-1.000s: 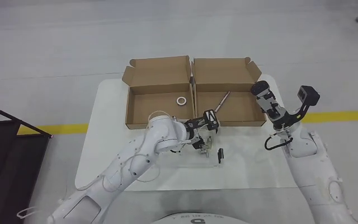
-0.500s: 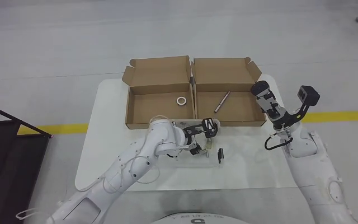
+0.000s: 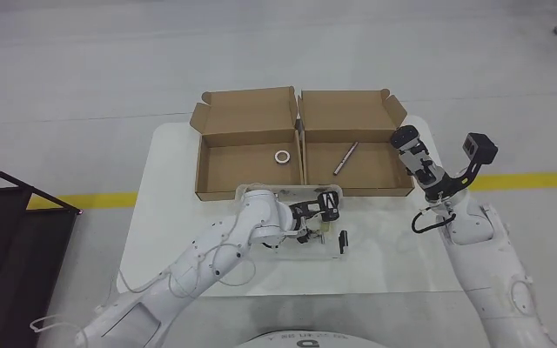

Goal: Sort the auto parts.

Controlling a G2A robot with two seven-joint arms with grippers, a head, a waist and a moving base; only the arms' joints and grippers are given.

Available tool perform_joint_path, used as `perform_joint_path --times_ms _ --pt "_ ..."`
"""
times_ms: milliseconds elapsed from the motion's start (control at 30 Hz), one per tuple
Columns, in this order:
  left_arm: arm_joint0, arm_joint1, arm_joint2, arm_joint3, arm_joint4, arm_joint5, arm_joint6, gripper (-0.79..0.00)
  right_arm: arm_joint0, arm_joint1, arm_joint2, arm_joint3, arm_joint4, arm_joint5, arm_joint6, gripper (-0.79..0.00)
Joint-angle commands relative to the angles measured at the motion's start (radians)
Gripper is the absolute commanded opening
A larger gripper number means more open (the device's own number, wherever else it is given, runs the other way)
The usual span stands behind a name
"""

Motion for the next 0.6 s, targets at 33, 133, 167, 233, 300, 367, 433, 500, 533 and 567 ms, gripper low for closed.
perform_joint_path --times_ms 33,133,167,233,300,367,433,500,533,567 --pt "-0.004 -0.002 0.009 0.008 0.002 -0.004 -0.001 -0.459 0.0 0.0 0.0 0.0 0.0 0.0 0.0 0.0" --pt "-0.007 -0.004 0.015 0.015 0.0 -0.006 -0.001 -0.477 0.0 0.0 0.0 0.0 0.0 0.0 0.0 0.0" --pt "-0.008 -0.004 0.016 0.017 -0.001 -0.006 -0.001 -0.483 0.0 0.0 0.0 0.0 0.0 0.0 0.0 0.0" --pt "-0.009 -0.005 0.018 0.02 -0.004 -0.007 -0.002 -0.493 0.0 0.0 0.0 0.0 0.0 0.0 0.0 0.0" --pt "-0.01 -0.005 0.019 0.025 -0.004 -0.009 -0.003 -0.533 0.0 0.0 0.0 0.0 0.0 0.0 0.0 0.0" --pt "-0.011 -0.004 0.02 0.03 -0.004 -0.012 -0.005 -0.566 0.0 0.0 0.0 0.0 0.0 0.0 0.0 0.0" --pt "-0.012 -0.004 0.022 0.034 -0.006 -0.016 -0.01 -0.613 0.0 0.0 0.0 0.0 0.0 0.0 0.0 0.0" --pt "-0.012 -0.004 0.022 0.034 -0.01 -0.019 -0.011 -0.711 0.0 0.0 0.0 0.0 0.0 0.0 0.0 0.0" --pt "-0.012 -0.003 0.021 0.032 -0.012 -0.021 -0.014 -0.785 0.0 0.0 0.0 0.0 0.0 0.0 0.0 0.0" --pt "-0.013 -0.003 0.021 0.027 -0.014 -0.023 -0.017 -0.785 0.0 0.0 0.0 0.0 0.0 0.0 0.0 0.0"
